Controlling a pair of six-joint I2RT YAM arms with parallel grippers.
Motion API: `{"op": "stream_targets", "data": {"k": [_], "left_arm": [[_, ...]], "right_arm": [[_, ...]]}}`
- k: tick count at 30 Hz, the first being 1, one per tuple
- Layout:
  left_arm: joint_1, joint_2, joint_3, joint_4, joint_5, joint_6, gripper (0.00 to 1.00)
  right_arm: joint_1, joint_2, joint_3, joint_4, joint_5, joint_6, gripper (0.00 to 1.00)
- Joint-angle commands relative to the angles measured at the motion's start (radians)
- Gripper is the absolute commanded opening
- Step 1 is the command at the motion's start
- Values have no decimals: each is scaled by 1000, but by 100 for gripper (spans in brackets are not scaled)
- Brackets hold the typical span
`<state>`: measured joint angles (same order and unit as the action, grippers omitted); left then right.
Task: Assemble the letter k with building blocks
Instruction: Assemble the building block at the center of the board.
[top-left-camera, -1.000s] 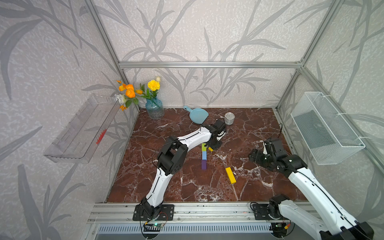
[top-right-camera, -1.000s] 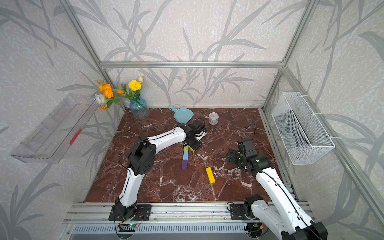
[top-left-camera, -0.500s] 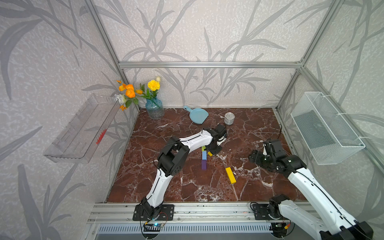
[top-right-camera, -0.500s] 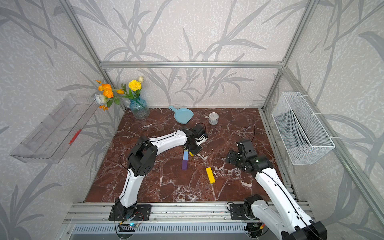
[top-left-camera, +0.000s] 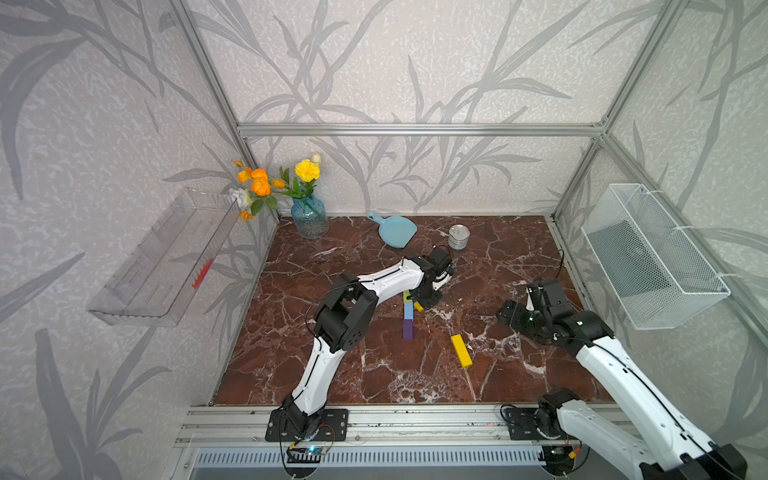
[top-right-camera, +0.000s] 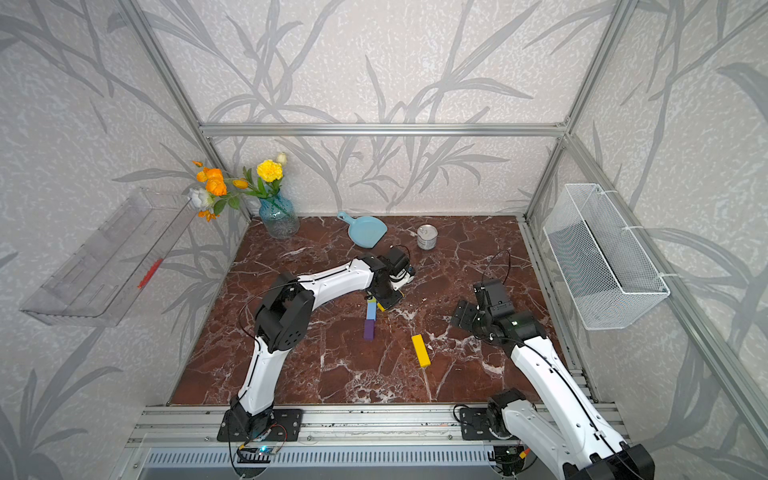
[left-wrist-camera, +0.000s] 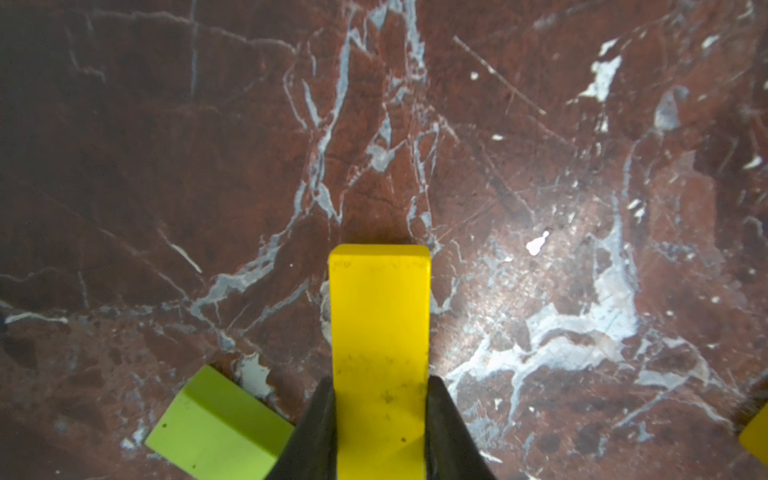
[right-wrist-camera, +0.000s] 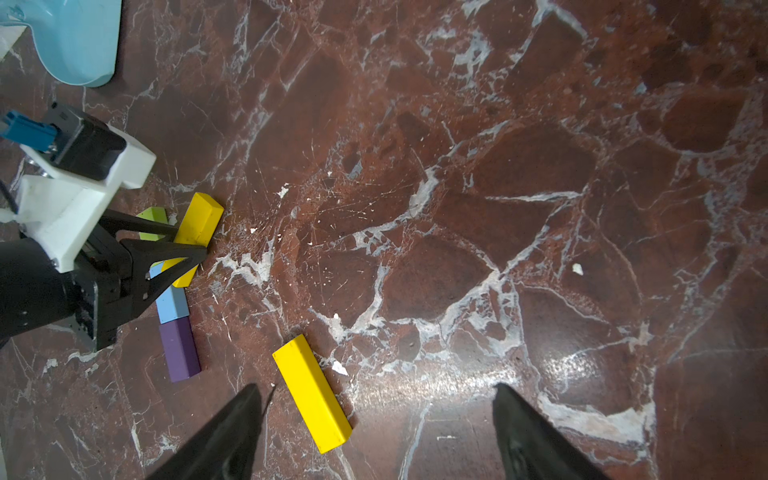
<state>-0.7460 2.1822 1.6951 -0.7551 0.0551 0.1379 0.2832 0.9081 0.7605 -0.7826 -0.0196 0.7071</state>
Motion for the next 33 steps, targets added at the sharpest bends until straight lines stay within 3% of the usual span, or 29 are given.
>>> {"op": "stream_targets", "data": {"k": [1, 17, 22, 30, 33], "left_arm": [[2, -22, -8, -18, 12, 15, 29], [4, -15, -20, -19, 26, 25, 34], [4, -16, -19, -19, 16, 25, 44], [-2, -59, 14, -1, 2, 10, 50], [-13, -111, 78, -1, -20, -17, 67]], "right_arm": [[4, -12, -10, -3, 12, 5, 86], [4, -17, -20, -8, 20, 12, 86], [4, -18, -21, -6, 20, 13, 86], [5, -21, -28, 1, 12, 5, 86], [13, -14, -36, 31, -22, -34, 86]]}}
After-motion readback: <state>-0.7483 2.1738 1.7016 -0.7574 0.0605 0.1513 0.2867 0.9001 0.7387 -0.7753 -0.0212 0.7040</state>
